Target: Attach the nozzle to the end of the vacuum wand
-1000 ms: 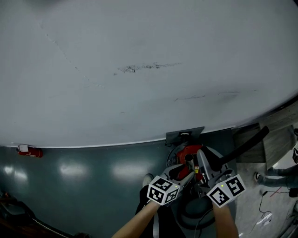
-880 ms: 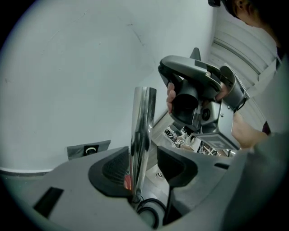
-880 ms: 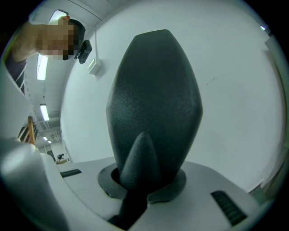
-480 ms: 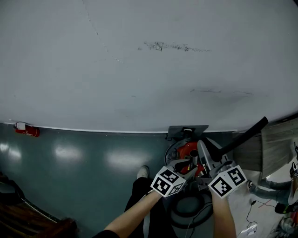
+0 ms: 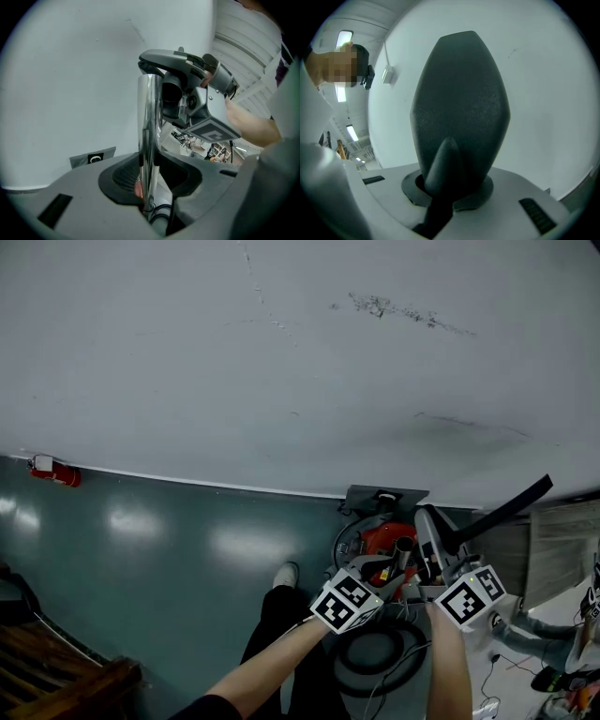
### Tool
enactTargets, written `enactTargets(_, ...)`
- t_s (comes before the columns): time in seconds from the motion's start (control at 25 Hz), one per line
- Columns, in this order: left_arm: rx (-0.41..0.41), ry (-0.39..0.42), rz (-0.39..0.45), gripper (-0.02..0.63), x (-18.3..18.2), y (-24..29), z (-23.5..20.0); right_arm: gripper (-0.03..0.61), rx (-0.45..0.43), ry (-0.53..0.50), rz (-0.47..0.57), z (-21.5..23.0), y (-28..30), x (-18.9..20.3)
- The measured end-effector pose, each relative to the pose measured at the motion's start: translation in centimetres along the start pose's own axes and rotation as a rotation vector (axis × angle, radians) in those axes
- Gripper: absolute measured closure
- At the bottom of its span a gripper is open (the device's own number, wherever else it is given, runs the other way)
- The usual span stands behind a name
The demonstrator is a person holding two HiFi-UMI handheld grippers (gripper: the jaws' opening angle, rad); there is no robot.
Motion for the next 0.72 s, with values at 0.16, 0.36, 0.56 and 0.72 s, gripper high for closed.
enactTargets(0.16, 0.002, 0.006, -0.003, 0.480, 0.0, 0.0, 0.1, 0.529, -0.032, -0.027, 0.013, -0.6, 0.7, -0.7)
enactTargets(0.36, 0.005, 0.011, -0.007, 0.480, 0.0, 0.0, 0.2, 0.529, -0.085, -0.149, -0.044, -2.3, 2.3, -0.1)
enactTargets(0.56, 0.003, 0.019, -0.013, 0.480, 0.0, 0.0, 0.2, 0.529, -0.117, -0.215, -0.095, -3.1, 3.3, 0.8)
enactTargets(0.72, -0.001, 0.064, -0.032, 0.480, 0.0, 0.1, 0.0, 0.531, -0.150, -0.314, -0.171, -4.0, 4.1, 1.6)
Point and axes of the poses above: the fingertips, and each gripper's own axes: y forward along the fingers, z to its right, x out of its underside, the point moved 1 cm from there along -y, backward along the fingers, and after that the axes turned 12 degrees about -y, right-handed, at the moved point
